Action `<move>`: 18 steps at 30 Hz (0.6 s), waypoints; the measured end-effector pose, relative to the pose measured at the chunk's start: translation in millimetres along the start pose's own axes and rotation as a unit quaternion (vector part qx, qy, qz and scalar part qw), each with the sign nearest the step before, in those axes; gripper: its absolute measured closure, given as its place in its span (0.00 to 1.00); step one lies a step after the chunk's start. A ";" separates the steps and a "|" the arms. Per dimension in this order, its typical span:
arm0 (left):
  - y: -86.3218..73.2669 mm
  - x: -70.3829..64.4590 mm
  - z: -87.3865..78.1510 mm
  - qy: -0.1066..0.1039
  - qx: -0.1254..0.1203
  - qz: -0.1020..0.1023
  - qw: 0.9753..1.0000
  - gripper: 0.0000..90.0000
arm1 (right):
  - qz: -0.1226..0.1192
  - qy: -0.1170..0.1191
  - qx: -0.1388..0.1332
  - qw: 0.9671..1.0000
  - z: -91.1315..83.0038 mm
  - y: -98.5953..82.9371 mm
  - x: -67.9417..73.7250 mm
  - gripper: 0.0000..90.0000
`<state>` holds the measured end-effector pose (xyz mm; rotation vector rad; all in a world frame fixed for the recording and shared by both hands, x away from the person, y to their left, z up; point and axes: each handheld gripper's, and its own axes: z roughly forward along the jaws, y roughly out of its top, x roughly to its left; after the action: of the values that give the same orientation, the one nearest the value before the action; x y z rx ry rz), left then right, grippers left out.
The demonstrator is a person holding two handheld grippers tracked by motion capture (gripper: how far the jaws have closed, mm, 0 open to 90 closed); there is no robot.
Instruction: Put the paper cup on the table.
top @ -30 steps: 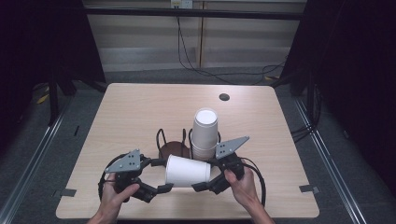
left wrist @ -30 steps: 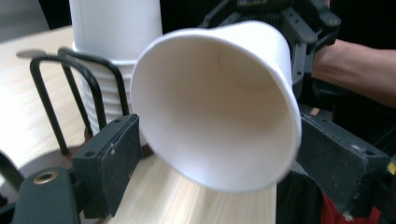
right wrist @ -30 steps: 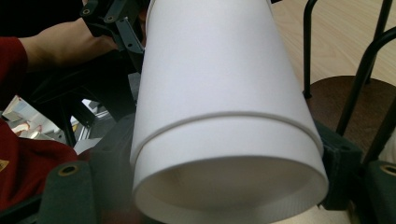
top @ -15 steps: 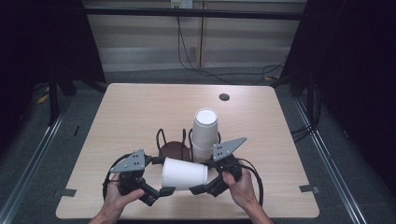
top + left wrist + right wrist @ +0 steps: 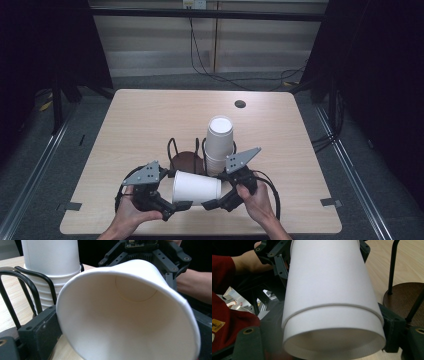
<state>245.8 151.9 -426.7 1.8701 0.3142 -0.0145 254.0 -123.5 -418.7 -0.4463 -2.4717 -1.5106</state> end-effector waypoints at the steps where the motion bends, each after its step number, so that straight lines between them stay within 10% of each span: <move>1: -0.2 -0.7 0.7 0.000 0.000 0.001 1.000 0.02 | -0.001 0.001 0.000 1.000 0.9 -0.4 0.2 0.26; 18: 3.8 6.8 -2.7 -0.027 0.022 -0.009 0.999 0.12 | 0.005 -0.032 0.027 0.999 9.2 -3.2 -1.3 0.19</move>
<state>252.8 154.7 -423.4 1.9069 0.2960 -0.0838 253.9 -116.9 -425.9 -0.5042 -2.5471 -1.4433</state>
